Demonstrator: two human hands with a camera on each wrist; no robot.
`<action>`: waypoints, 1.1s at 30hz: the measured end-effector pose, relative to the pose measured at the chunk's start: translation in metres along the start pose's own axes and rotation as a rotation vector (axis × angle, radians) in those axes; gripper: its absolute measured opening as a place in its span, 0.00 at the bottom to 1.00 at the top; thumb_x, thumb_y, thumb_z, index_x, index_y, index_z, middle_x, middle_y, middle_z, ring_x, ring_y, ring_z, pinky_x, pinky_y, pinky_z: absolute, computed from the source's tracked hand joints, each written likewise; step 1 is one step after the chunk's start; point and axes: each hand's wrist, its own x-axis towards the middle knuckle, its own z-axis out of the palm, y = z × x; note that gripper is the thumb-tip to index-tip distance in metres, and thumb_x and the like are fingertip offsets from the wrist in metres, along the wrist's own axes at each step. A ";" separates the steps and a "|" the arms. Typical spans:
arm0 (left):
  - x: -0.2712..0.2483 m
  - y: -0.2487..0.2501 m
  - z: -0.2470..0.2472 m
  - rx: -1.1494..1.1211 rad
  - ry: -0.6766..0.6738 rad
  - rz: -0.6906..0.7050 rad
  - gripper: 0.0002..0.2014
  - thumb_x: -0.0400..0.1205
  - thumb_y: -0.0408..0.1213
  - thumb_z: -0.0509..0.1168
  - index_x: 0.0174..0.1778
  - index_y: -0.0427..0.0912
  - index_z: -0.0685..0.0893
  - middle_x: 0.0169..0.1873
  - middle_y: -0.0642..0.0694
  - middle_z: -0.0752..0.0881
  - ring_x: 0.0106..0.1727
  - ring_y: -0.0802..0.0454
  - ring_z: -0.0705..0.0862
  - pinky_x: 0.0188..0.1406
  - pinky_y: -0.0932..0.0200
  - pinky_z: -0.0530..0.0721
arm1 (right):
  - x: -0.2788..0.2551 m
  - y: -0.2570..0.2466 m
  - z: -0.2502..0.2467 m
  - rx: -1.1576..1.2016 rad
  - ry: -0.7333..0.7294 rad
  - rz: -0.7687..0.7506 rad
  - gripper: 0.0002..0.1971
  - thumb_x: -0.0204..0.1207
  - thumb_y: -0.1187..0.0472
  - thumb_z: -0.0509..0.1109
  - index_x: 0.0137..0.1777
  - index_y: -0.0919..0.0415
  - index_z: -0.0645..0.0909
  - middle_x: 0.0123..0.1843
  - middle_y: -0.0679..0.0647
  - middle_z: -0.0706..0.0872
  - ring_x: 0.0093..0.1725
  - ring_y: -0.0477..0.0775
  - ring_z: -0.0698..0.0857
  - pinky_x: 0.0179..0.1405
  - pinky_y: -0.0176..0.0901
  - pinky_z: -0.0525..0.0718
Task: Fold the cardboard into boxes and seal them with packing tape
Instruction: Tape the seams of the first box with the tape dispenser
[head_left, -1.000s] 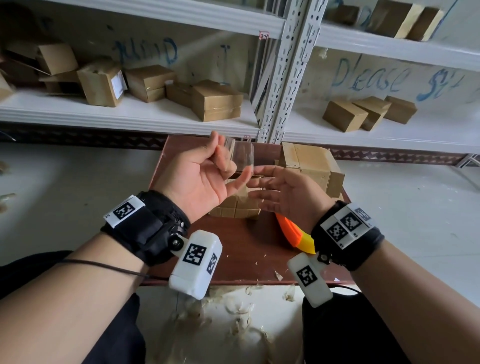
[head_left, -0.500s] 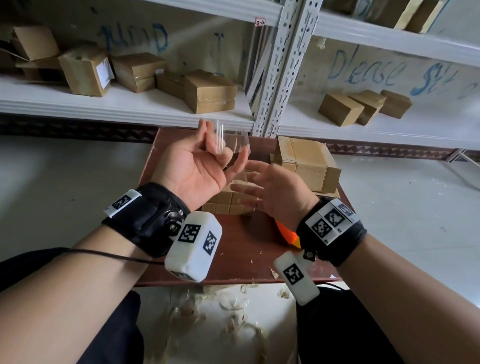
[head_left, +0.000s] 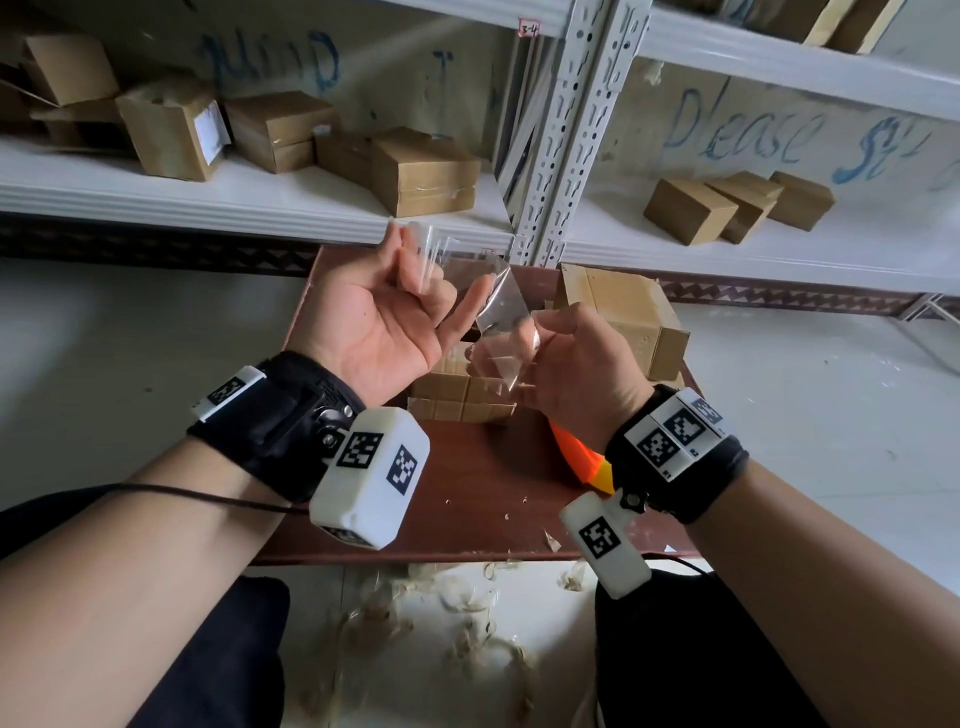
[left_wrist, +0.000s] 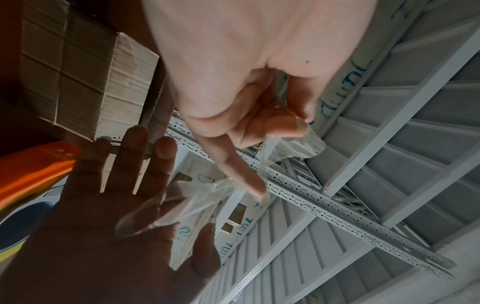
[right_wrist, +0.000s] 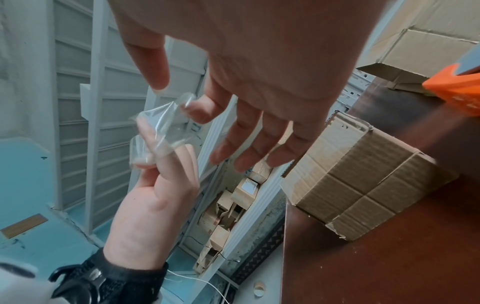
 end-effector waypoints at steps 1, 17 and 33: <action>0.000 0.000 0.002 0.003 -0.003 0.004 0.13 0.90 0.46 0.63 0.44 0.42 0.85 0.28 0.54 0.75 0.31 0.57 0.76 0.60 0.41 0.89 | -0.002 -0.001 0.000 -0.012 -0.015 -0.017 0.16 0.74 0.52 0.61 0.38 0.63 0.85 0.52 0.61 0.91 0.56 0.61 0.88 0.57 0.52 0.82; -0.011 0.024 0.006 0.143 0.149 0.180 0.17 0.88 0.47 0.65 0.38 0.42 0.89 0.26 0.53 0.74 0.29 0.59 0.78 0.47 0.52 0.94 | 0.001 0.002 -0.021 -0.034 -0.028 -0.187 0.11 0.69 0.78 0.69 0.43 0.64 0.89 0.44 0.58 0.90 0.45 0.53 0.87 0.53 0.47 0.86; -0.018 0.024 0.004 0.336 0.108 0.123 0.11 0.88 0.46 0.65 0.44 0.45 0.86 0.31 0.56 0.81 0.32 0.59 0.80 0.62 0.35 0.88 | 0.003 0.010 -0.019 -1.099 0.138 -0.108 0.11 0.69 0.54 0.88 0.45 0.49 0.88 0.44 0.46 0.93 0.45 0.47 0.91 0.57 0.53 0.90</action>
